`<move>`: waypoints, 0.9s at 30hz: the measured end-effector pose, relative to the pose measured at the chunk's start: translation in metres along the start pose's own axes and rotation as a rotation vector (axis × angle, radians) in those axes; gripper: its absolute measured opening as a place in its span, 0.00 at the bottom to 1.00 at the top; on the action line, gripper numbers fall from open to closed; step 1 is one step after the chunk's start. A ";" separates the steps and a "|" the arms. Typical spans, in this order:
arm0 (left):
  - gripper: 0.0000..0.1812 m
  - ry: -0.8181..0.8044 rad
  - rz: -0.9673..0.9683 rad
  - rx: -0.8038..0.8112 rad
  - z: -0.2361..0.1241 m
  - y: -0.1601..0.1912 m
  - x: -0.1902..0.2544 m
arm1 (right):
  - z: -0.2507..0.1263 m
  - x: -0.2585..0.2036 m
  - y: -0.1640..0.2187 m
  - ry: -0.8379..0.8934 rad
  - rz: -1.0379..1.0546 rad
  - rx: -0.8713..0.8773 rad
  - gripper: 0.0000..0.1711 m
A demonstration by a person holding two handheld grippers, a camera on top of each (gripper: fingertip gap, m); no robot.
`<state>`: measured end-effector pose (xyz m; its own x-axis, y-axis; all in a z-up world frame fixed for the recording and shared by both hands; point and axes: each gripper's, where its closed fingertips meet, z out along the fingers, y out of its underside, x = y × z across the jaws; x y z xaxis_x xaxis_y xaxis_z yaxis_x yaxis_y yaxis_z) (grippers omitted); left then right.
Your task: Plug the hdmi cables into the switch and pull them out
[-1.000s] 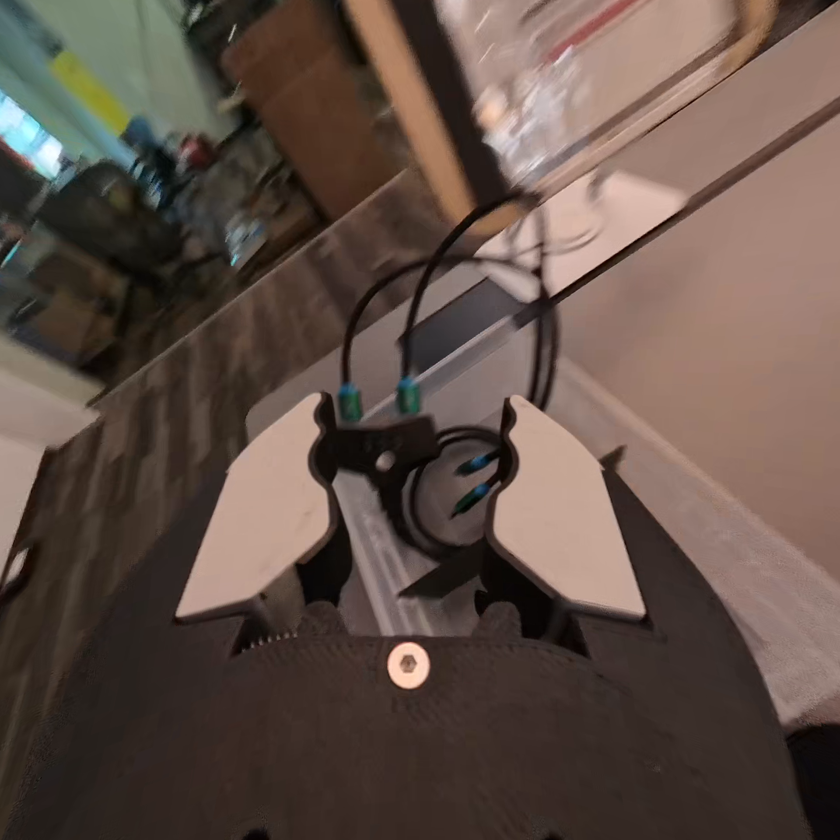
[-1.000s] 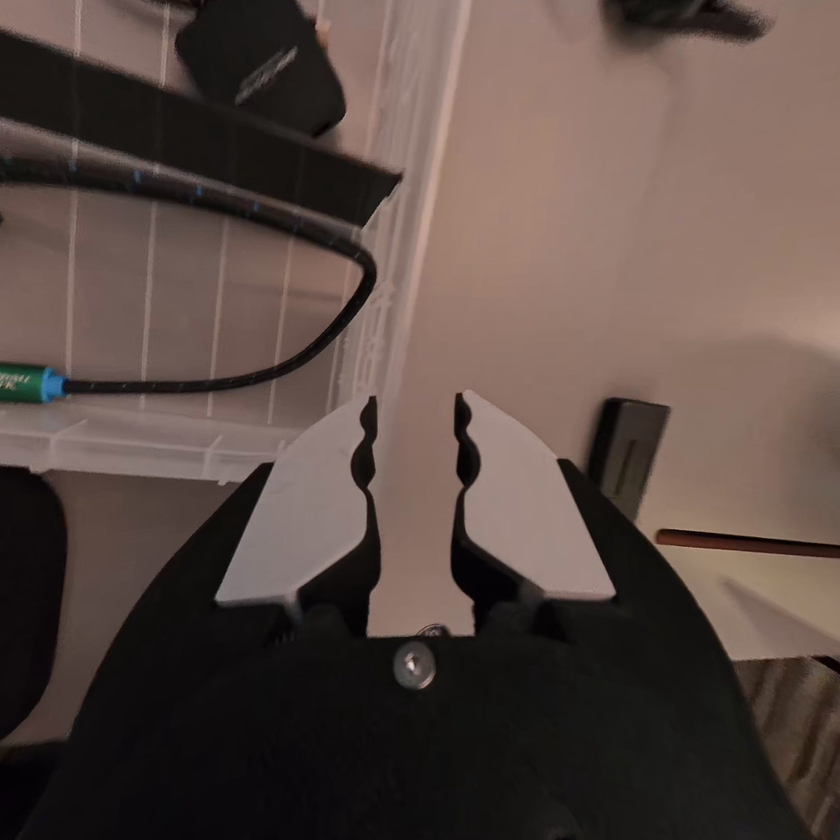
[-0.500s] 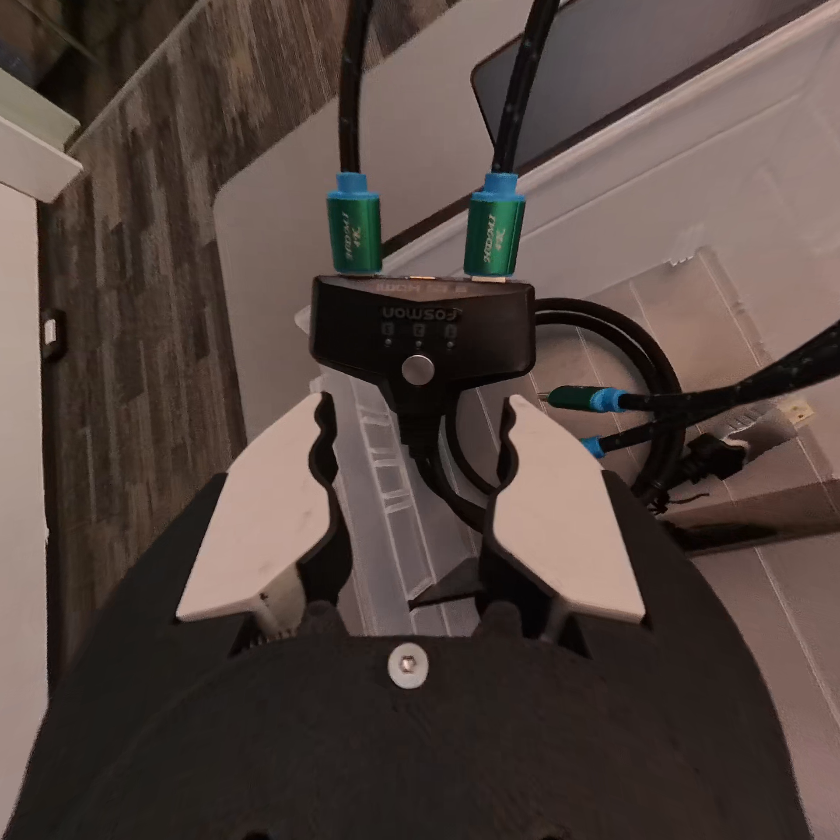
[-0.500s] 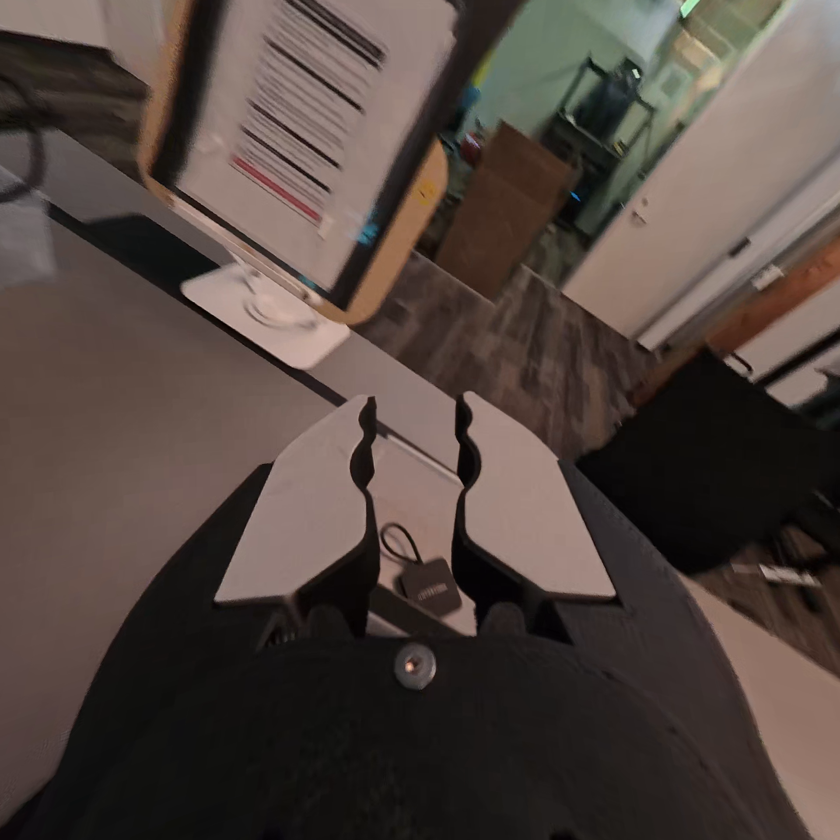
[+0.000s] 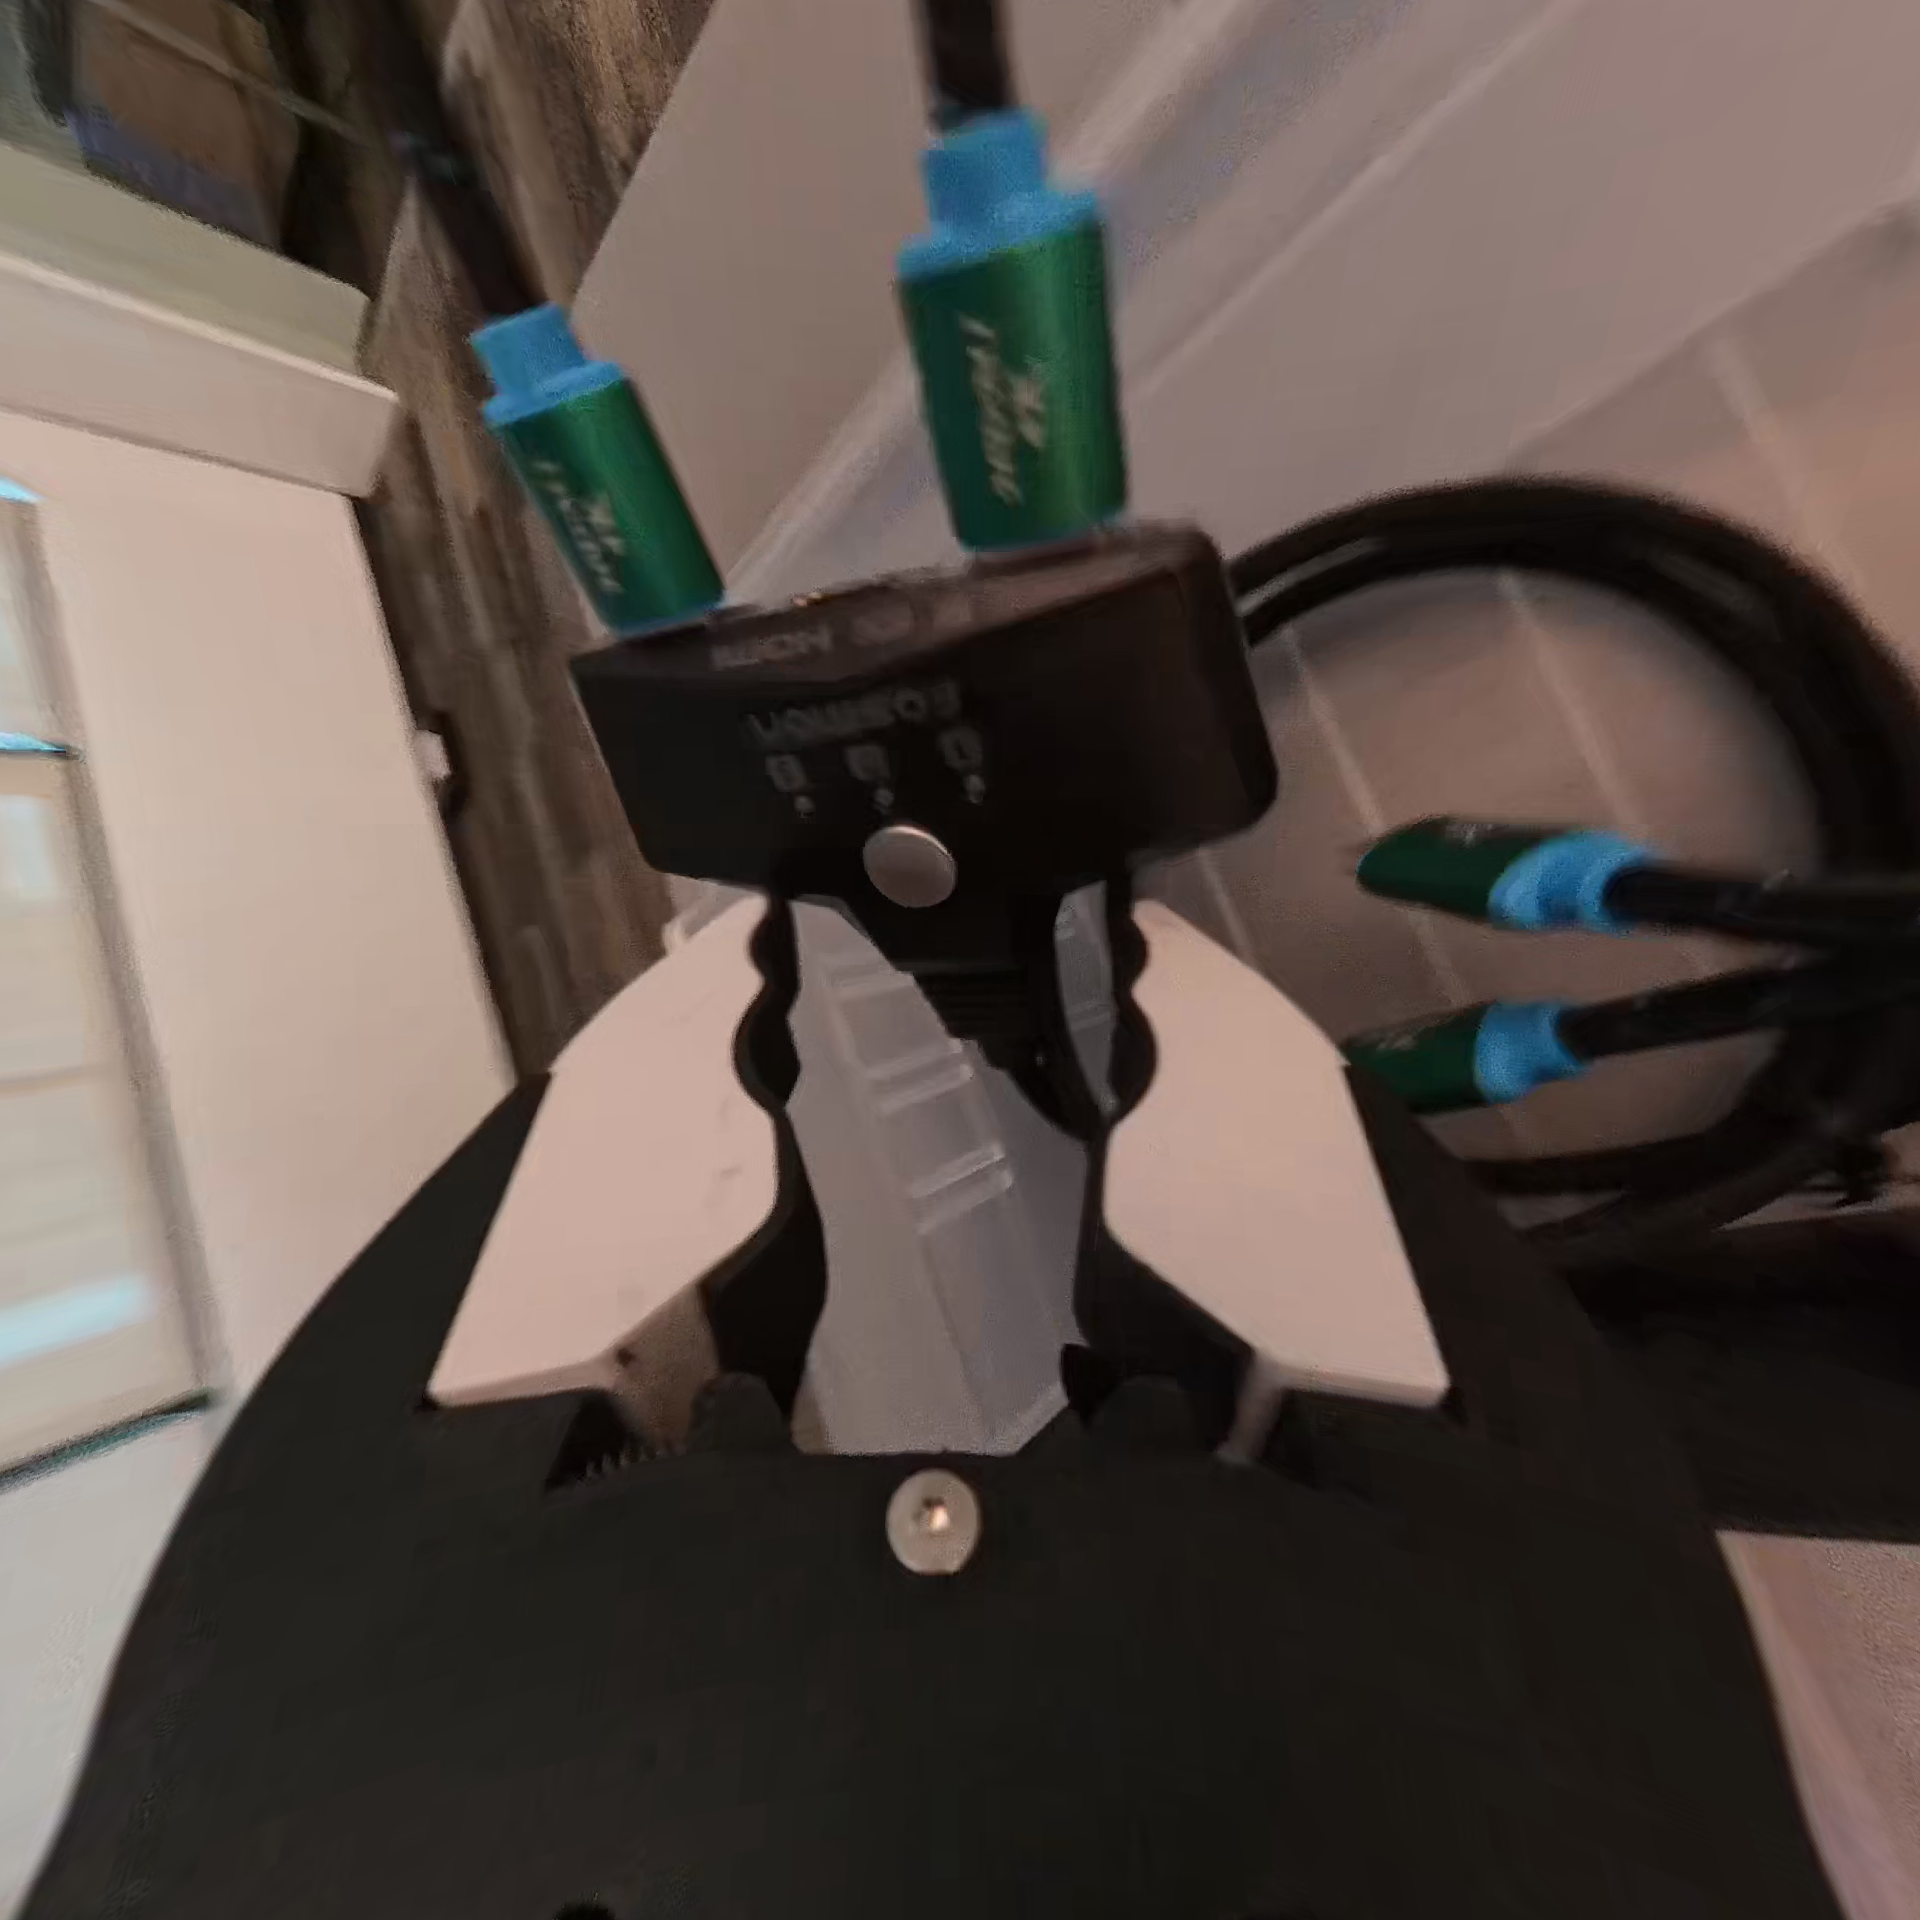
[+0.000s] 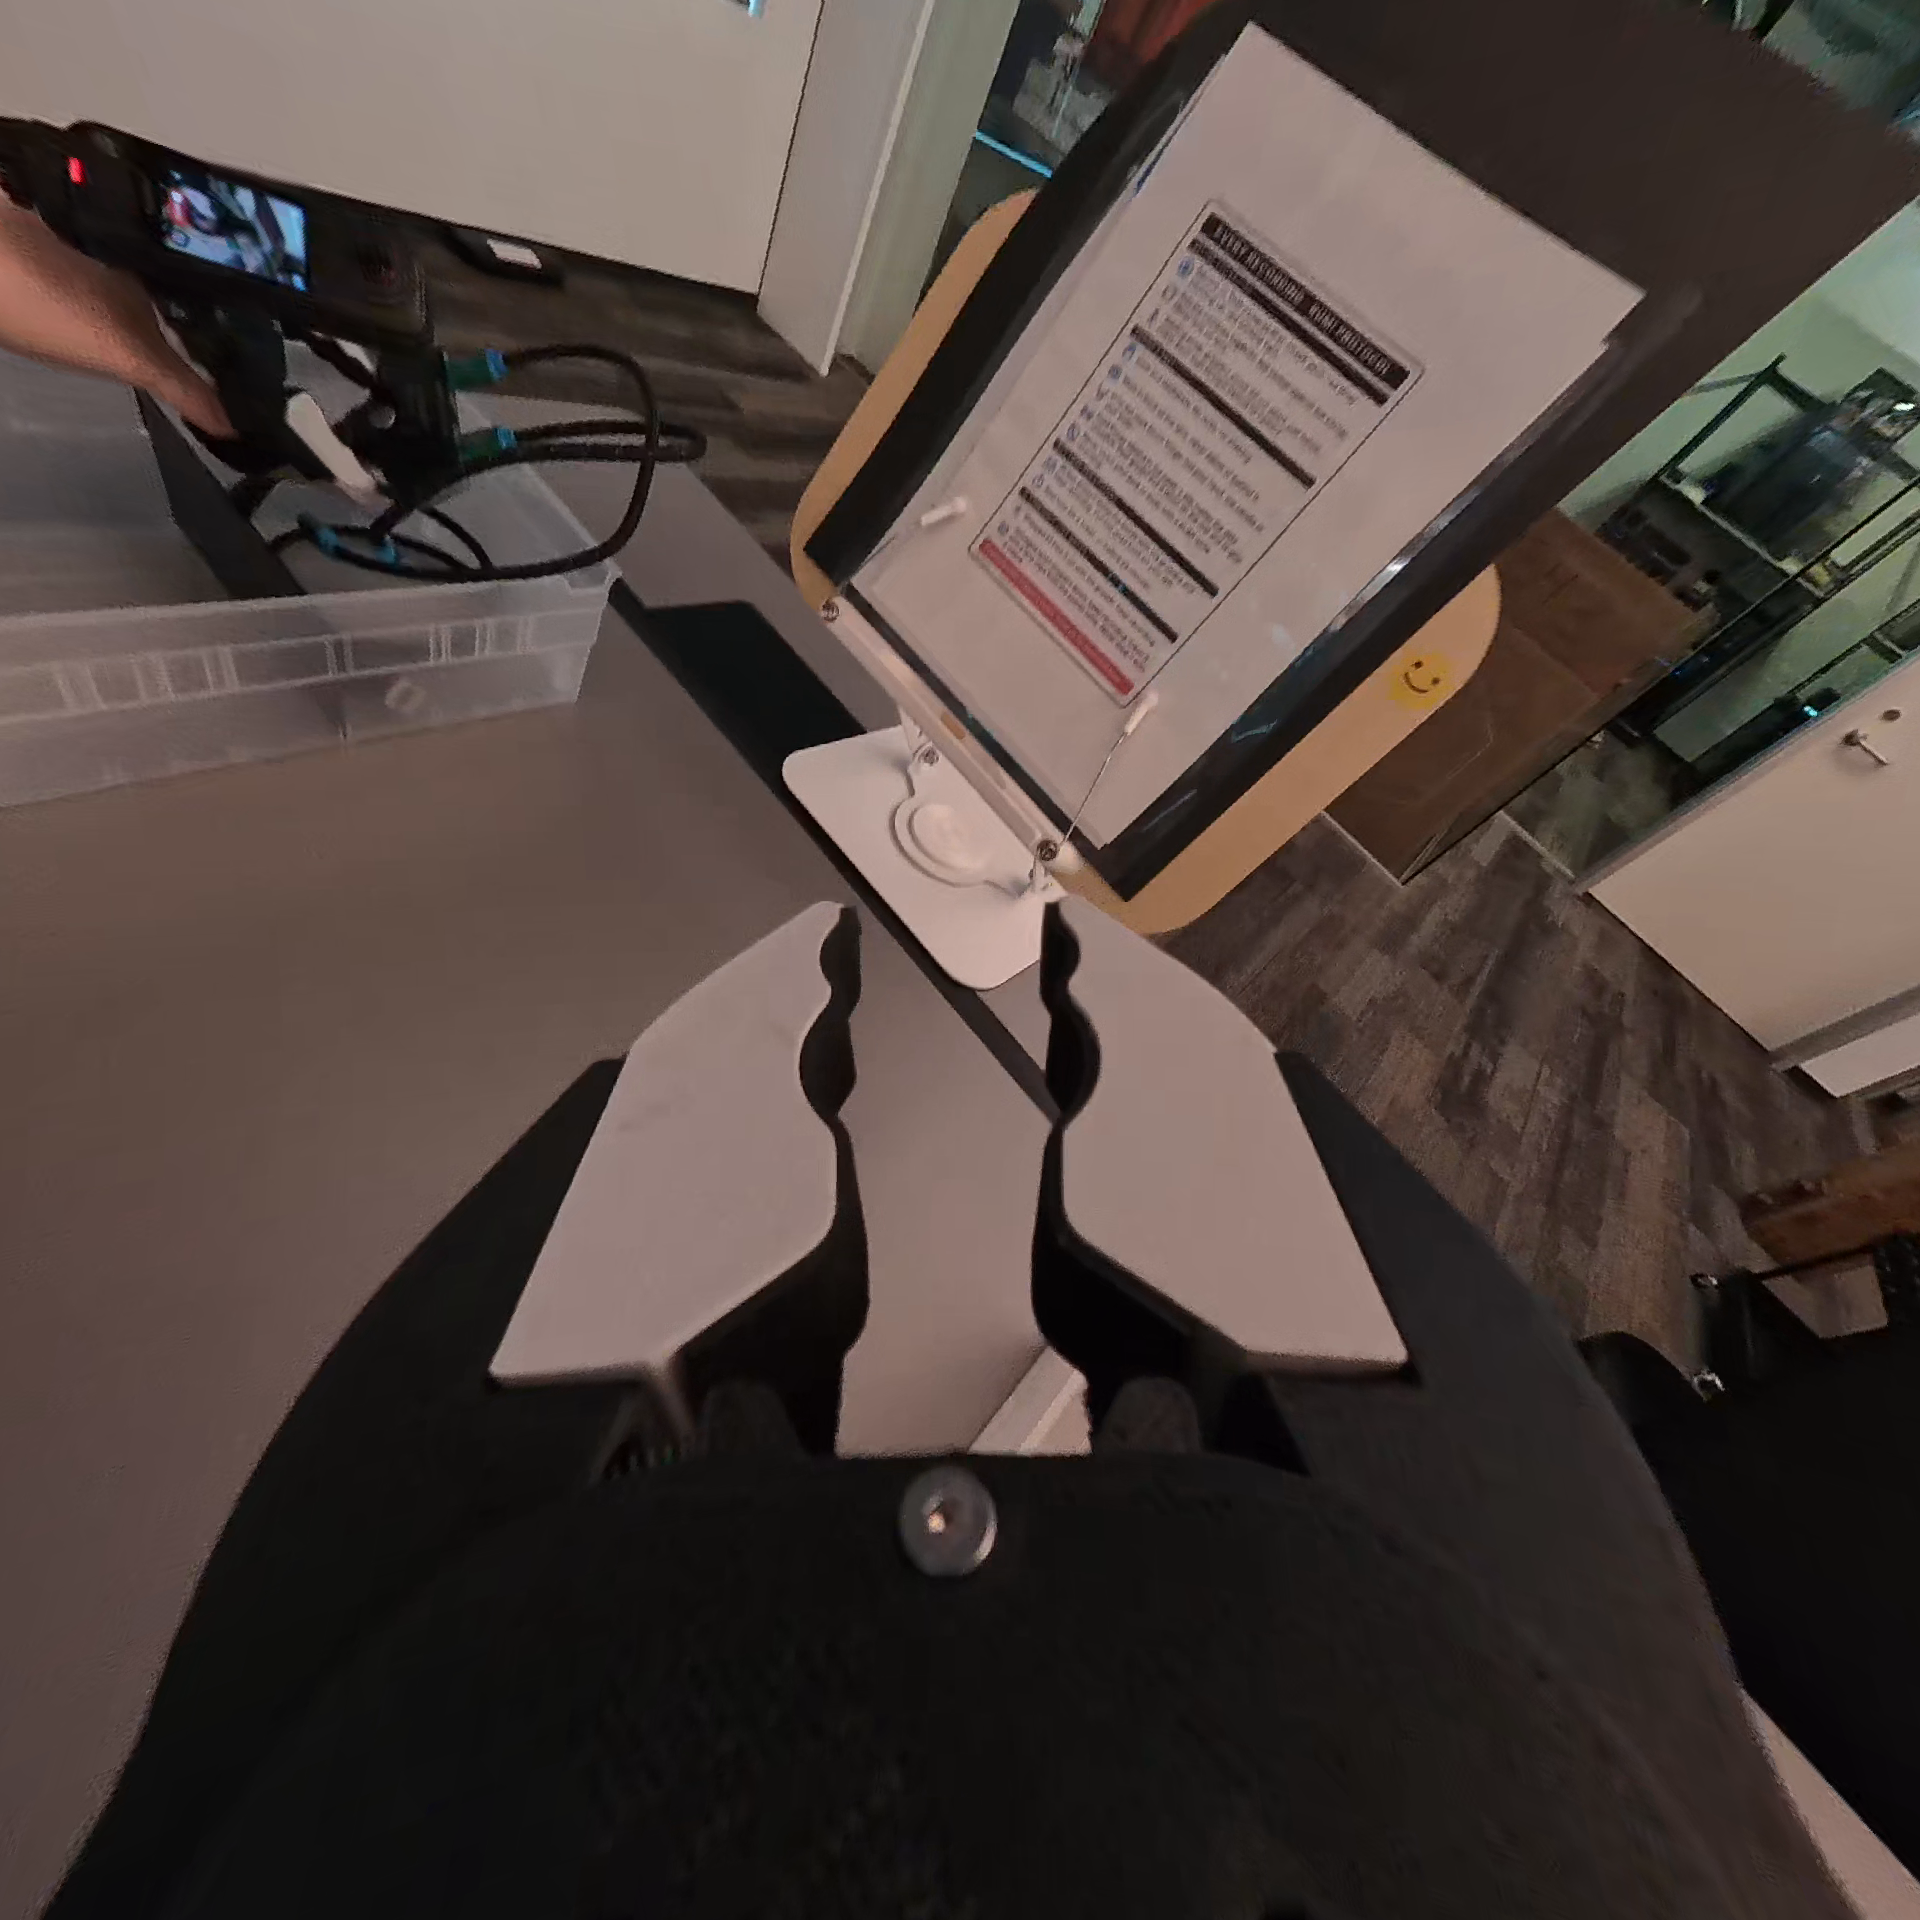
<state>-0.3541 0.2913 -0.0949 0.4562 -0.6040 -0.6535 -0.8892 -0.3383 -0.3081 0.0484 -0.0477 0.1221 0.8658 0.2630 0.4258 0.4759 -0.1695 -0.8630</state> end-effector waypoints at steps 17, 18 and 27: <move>0.37 0.093 -0.095 0.043 0.003 -0.010 0.019 | -0.002 0.005 0.013 -0.056 0.061 0.013 0.20; 0.31 0.083 -0.100 0.060 0.004 -0.012 0.017 | -0.001 0.004 0.014 -0.059 0.059 0.010 0.20; 0.35 0.177 -0.121 0.121 0.005 -0.025 0.031 | 0.009 -0.001 0.023 -0.076 0.027 -0.036 0.20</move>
<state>-0.3179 0.2842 -0.1110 0.5496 -0.6845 -0.4789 -0.8204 -0.3339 -0.4642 0.0569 -0.0433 0.0993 0.8645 0.3292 0.3798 0.4595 -0.2113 -0.8627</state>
